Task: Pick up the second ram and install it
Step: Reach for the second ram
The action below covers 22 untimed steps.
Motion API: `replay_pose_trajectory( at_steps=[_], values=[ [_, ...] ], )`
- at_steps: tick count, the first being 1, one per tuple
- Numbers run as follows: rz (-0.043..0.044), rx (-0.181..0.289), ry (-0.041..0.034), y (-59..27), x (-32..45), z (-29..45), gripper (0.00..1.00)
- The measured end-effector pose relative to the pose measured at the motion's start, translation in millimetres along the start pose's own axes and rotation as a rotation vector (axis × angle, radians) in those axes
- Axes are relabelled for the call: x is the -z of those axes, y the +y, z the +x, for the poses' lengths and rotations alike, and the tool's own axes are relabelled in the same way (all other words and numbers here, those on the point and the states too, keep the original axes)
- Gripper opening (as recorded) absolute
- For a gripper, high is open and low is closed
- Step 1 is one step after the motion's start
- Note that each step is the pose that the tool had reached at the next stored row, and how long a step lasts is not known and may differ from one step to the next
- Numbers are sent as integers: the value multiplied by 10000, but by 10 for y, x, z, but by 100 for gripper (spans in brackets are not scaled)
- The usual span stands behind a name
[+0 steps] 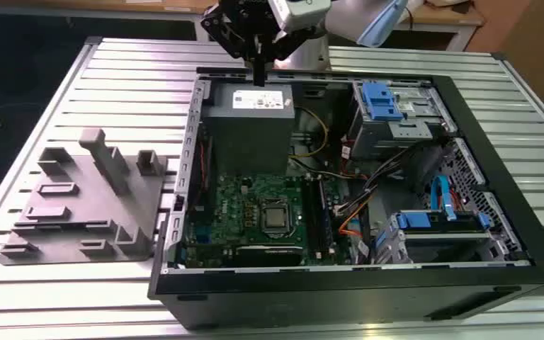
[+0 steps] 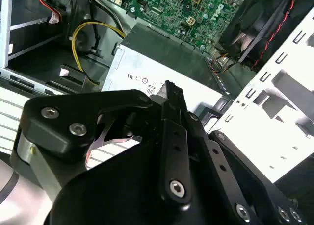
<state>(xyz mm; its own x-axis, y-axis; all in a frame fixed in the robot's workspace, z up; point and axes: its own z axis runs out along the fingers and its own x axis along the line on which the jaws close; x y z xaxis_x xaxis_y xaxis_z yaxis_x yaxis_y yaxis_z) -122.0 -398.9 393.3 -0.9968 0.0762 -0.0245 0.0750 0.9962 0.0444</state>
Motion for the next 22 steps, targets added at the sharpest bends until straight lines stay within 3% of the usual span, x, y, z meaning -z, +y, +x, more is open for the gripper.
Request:
replay_pose_trajectory(
  at_steps=[12,22],
  values=[
    [1,-2,0,0,0,7,7],
    [0,-1,-2,-12,3,156,7]
  ],
)
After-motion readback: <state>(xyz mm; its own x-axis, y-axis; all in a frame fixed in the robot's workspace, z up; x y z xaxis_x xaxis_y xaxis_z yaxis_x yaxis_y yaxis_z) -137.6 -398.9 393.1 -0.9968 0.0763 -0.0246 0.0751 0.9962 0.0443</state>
